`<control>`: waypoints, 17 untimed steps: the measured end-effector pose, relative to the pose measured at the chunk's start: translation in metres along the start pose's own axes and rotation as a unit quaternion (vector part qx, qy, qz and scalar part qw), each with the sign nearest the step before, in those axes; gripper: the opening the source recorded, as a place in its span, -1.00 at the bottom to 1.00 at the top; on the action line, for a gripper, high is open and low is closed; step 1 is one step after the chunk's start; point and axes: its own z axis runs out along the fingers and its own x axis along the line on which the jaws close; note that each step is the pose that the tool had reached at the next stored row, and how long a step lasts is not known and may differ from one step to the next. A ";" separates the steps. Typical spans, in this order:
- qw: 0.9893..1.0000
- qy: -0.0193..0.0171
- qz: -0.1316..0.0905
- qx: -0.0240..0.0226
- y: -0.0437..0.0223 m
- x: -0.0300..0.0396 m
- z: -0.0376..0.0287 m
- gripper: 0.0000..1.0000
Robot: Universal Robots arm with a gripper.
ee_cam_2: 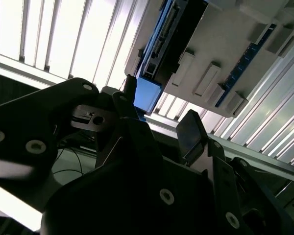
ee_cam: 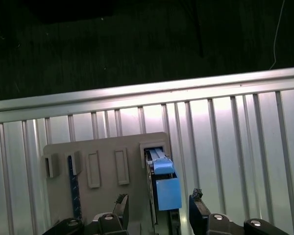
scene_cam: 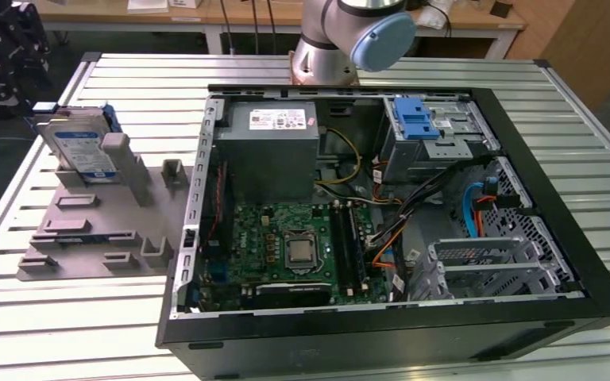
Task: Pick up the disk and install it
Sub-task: 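Pick up the disk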
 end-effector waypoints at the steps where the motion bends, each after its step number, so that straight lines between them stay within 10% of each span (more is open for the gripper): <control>1: 1.000 0.000 0.000 0.000 0.0003 0.0001 0.0002 0.20; 17: 1.000 0.000 -0.008 0.002 0.0031 -0.0044 0.0140 0.20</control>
